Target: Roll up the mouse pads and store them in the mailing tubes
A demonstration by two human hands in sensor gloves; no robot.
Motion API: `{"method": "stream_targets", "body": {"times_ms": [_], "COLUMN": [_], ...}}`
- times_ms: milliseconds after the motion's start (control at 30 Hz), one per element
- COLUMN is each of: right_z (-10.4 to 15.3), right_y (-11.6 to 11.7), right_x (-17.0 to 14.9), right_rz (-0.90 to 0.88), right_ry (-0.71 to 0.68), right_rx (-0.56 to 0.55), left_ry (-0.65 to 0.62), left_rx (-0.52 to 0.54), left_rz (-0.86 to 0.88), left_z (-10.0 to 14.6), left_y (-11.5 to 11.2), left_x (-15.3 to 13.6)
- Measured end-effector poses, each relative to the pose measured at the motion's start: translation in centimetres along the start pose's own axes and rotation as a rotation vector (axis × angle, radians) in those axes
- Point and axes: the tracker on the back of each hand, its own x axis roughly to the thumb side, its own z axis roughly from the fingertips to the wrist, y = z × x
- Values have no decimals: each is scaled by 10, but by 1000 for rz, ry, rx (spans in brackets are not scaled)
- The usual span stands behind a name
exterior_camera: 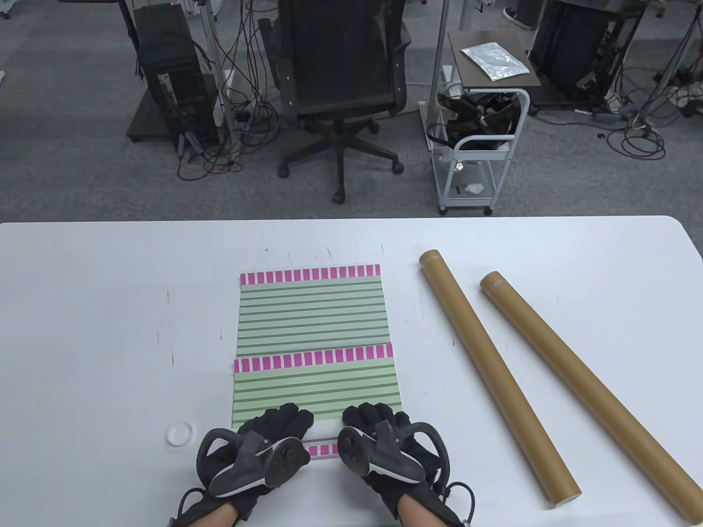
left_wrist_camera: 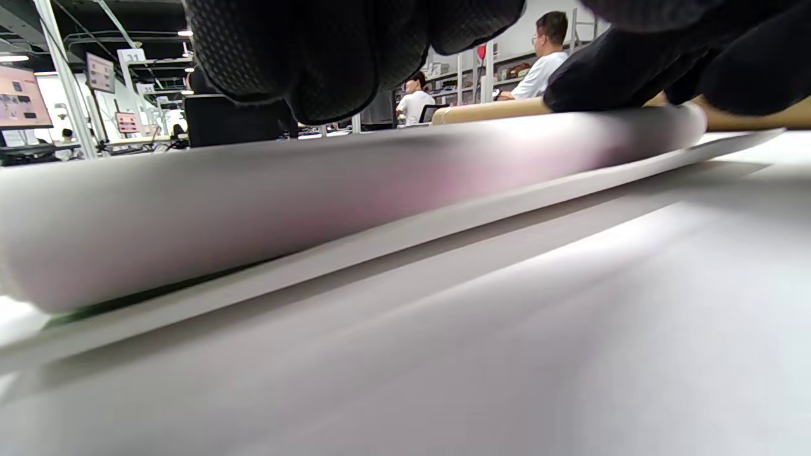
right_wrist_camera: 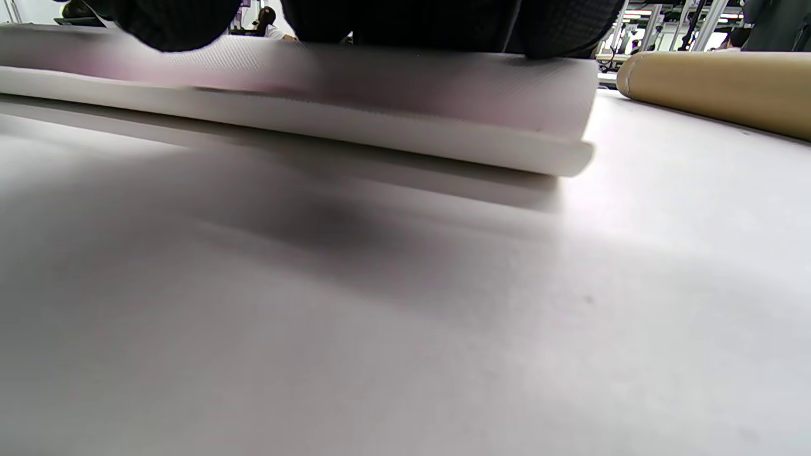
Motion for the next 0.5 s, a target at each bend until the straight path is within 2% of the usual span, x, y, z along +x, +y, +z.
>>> {"method": "stream_targets", "body": {"times_ms": [200,500], "right_z": [-1,-3], "right_y": [5,9], "right_x": [-2,-2], "right_rz": [10,24], "right_ry": [-1,0], "right_rx": [4,10], "left_ry": [-28,-28], "left_rx": [-30,-79], "left_rz": [-129,-102], "left_z": [1,-1], "left_y": [-5,-9], "left_x": [7,6]}}
